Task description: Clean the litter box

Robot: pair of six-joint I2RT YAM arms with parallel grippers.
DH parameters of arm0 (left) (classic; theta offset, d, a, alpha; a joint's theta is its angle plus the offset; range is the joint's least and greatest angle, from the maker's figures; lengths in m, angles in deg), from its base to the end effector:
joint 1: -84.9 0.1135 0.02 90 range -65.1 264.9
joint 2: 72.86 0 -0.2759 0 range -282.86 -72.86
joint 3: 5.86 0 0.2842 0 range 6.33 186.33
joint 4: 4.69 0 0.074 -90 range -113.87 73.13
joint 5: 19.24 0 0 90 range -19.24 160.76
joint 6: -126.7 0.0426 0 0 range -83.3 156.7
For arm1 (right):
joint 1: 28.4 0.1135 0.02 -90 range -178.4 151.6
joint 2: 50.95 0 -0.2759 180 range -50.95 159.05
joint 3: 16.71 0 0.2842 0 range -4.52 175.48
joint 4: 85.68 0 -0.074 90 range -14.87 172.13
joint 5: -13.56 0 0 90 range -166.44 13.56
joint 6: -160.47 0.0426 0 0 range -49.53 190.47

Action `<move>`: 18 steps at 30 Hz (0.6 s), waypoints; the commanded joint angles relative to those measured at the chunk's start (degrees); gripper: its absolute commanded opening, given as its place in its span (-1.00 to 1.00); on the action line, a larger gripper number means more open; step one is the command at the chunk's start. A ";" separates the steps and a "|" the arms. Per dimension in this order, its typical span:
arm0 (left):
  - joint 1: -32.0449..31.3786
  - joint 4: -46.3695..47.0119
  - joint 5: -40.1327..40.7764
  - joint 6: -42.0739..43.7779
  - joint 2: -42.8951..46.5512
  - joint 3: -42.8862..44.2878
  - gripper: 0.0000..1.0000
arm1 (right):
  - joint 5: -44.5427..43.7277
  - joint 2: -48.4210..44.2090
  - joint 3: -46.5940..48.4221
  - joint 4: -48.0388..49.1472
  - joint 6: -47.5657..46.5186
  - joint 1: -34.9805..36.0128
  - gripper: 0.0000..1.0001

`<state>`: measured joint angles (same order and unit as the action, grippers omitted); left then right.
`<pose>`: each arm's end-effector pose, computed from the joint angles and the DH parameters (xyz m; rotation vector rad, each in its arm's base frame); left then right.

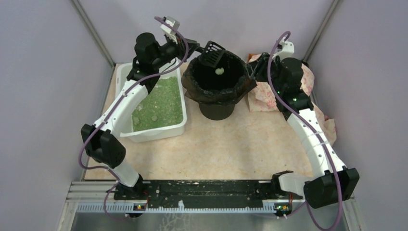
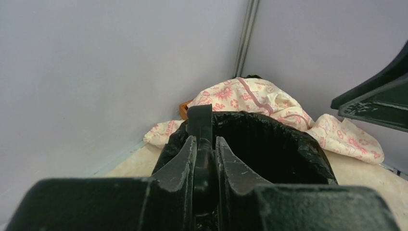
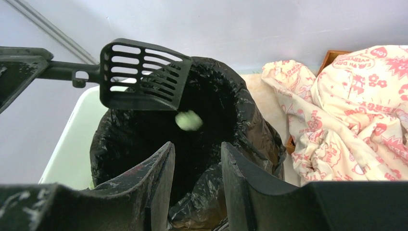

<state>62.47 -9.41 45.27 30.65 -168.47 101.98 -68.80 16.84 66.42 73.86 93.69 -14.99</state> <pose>0.3962 -0.1834 0.4630 0.5754 1.3785 -0.7229 0.2959 0.0764 0.4337 0.0417 1.6932 0.5929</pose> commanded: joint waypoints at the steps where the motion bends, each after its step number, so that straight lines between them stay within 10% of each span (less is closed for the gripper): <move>1: -0.50 -0.14 0.73 2.47 2.36 1.24 -1.00 | 1.83 1.12 0.75 3.96 0.69 -0.40 -0.17; 6: 0.55 2.04 1.55 -3.18 2.83 2.09 -1.00 | 2.02 1.21 0.02 4.22 0.92 -0.40 -0.17; 13: 19.10 24.22 3.40 -43.46 9.96 -15.61 -1.00 | 2.21 0.76 -1.61 5.02 2.09 -0.38 -0.17; 18: 28.85 27.99 4.21 -54.16 15.20 -24.15 -1.00 | 2.63 1.09 -2.09 4.75 2.08 -0.38 -0.17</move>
<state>87.58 9.08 48.31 -7.95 -158.64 82.25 -67.03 18.63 64.10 75.34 95.18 -15.06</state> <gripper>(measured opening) 0.206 0.412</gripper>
